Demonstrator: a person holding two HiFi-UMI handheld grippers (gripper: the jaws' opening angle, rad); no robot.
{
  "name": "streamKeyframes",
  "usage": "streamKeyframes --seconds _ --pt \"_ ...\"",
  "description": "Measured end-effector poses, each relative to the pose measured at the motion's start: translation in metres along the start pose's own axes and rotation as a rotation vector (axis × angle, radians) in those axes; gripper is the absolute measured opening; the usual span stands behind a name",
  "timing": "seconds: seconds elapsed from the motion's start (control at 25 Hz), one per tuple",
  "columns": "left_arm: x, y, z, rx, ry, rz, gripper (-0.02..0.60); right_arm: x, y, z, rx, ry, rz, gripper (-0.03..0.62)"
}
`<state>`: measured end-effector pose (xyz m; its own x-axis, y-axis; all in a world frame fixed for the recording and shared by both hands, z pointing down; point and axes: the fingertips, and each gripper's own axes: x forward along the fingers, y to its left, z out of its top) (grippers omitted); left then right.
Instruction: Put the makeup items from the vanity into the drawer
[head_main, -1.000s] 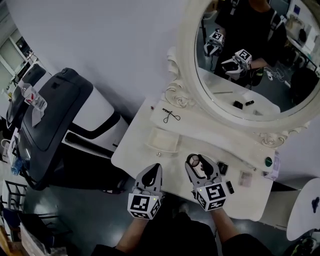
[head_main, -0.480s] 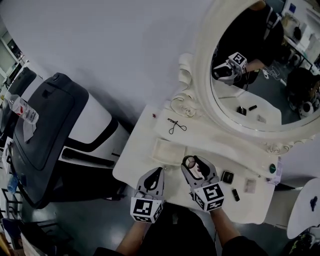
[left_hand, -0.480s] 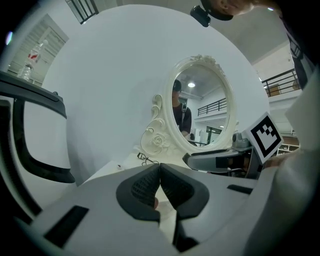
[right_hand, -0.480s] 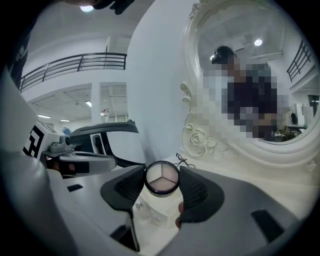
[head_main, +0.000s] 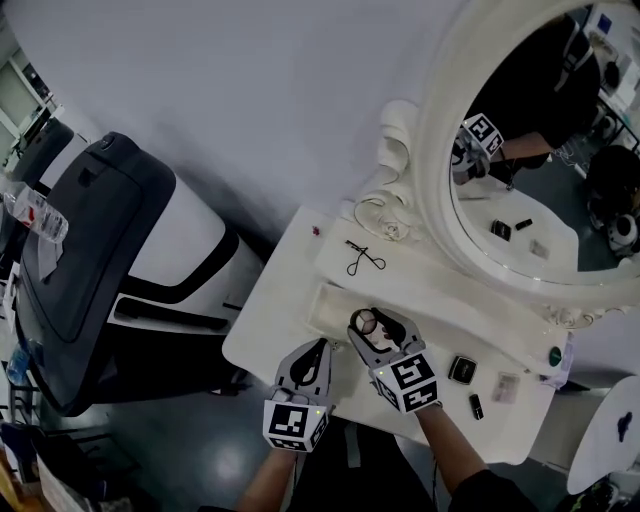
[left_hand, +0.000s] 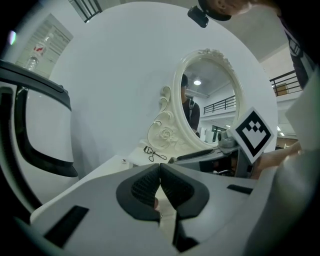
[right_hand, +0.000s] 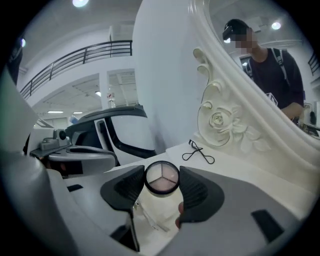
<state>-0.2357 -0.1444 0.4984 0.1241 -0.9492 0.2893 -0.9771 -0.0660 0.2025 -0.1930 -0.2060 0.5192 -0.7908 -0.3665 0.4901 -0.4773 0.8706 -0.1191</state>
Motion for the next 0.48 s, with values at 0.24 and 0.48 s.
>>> streamKeyframes --seconds 0.24,0.48 --pt "0.012 0.009 -0.015 -0.020 0.007 0.019 0.015 0.045 0.000 -0.023 -0.058 0.148 0.083 0.236" --pt "0.012 0.017 -0.026 -0.037 0.014 0.031 0.015 0.067 0.002 -0.038 -0.091 0.246 0.123 0.236"
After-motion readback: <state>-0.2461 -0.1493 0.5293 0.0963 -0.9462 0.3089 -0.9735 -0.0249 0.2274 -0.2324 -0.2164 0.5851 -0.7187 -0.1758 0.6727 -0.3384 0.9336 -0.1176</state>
